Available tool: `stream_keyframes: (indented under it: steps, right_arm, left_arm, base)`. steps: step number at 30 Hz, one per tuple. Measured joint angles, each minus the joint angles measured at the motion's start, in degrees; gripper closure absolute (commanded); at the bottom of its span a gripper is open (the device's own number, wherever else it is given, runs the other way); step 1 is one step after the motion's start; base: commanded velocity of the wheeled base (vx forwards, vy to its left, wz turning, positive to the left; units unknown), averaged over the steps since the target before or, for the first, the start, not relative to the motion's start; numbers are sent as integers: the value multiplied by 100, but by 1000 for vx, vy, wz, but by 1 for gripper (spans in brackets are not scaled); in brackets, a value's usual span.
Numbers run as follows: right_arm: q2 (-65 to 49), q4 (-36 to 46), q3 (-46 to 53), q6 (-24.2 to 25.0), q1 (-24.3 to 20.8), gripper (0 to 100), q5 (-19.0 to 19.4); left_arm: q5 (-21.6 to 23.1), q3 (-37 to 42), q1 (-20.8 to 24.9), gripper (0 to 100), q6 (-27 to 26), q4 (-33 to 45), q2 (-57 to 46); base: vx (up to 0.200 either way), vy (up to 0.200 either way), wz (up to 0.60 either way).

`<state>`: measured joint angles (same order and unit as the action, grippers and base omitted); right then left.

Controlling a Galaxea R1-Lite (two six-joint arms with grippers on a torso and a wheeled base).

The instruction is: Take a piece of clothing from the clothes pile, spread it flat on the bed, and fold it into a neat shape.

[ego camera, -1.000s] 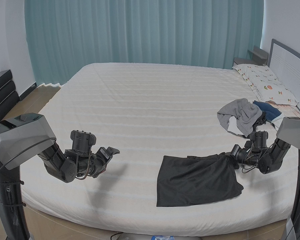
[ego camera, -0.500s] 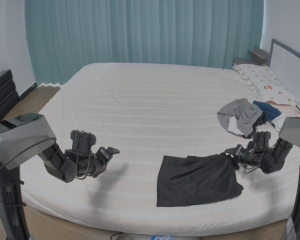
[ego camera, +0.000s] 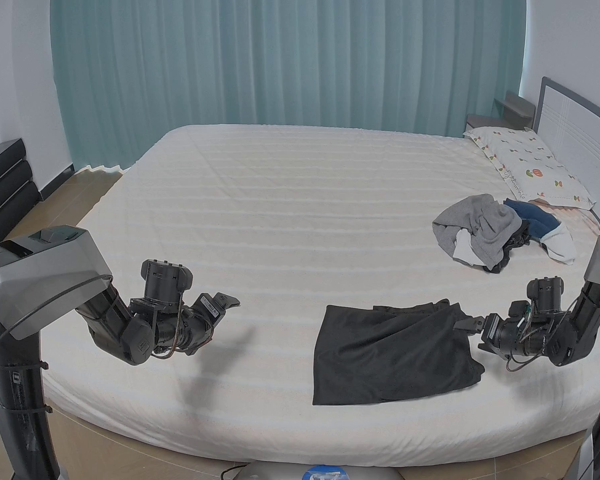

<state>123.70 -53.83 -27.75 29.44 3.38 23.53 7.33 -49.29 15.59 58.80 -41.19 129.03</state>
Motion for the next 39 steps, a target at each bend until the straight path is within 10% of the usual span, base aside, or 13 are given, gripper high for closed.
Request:
stream_keyframes:
  steps: [8,9,39]
  right_arm:
    - [-30,-2,399,-254,17,0,171]
    - [6,-6,399,-257,9,100,171]
    - [146,-317,1165,-1267,478,100,113]
  left_arm:
    - [-2,4,-2,0,-1,0,0]
    - [-2,4,-2,0,-1,0,0]
    - [-2,9,-2,0,-1,0,0]
  base:
    - [0,0,0]
    - [0,0,0]
    - [0,0,0]
